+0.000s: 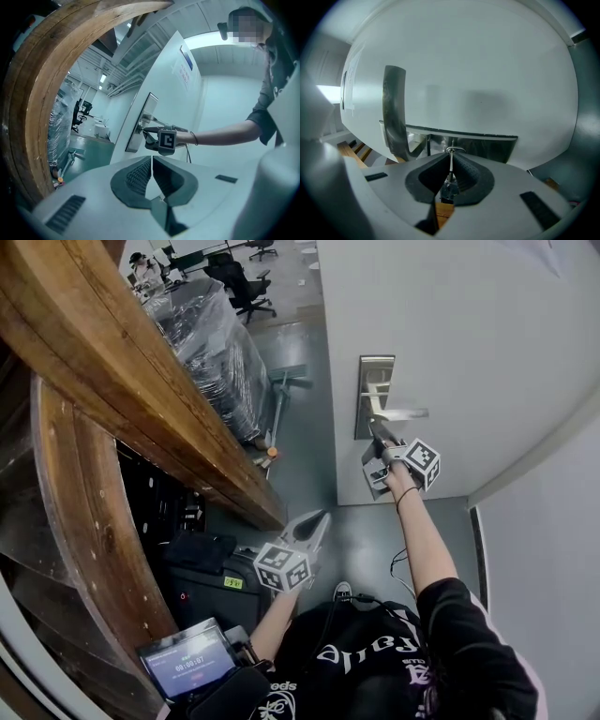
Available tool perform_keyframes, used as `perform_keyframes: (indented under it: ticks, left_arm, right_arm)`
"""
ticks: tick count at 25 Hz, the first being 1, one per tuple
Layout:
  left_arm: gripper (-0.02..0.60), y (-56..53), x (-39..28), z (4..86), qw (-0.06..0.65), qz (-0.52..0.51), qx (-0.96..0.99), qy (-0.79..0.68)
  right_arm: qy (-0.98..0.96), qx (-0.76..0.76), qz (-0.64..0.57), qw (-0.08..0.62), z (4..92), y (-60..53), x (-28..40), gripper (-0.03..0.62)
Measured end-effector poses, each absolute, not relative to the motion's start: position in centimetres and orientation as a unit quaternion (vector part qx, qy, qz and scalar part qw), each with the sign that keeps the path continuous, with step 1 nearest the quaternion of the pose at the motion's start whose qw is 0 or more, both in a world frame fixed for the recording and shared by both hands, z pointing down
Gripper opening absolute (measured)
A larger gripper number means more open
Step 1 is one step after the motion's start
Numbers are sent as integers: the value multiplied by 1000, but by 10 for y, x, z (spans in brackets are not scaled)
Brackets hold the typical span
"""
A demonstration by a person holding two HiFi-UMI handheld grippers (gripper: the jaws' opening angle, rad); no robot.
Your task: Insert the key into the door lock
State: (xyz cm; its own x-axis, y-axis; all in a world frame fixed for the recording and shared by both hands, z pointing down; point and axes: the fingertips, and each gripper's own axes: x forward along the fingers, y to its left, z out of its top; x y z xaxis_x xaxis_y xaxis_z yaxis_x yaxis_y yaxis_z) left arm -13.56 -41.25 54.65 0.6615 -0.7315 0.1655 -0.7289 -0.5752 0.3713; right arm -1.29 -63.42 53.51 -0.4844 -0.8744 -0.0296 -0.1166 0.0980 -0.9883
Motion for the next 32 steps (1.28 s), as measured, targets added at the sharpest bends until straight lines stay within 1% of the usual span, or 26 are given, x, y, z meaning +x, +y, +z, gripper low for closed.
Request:
perform_keyframes:
  ticks: [2,8,12,18,20,26,32]
  left_arm:
    - [14,-409,-133,546,208,-1,887,-413]
    - [14,-399,-135,542,208,-2,880,-426]
    - [14,-391,-129,538,212,-10,874,-437]
    - [14,-364,-103,535,210,-14,873,-439]
    - [14,-351,-91,534,212,-21,871,-442]
    - [14,-315,-43,529,214,-27,873,-438]
    - [14,-257,8,520,212,-43,869,-445]
  right_arm:
    - [669,-388,-544,325,533,-637,-12,38]
    - [724,-431,-483,239,527,-615,-10,40]
    - [768,-437,-436,172,525,-572,-8,38]
    - [822,-414,-383,77,529,-478,-1,38]
    - [836,-400,-371,64,525,-445,4,38]
    - [852,-358,-377,61,504,-353,23,34]
    - [878,-342,-333,20,502,-267,57,25]
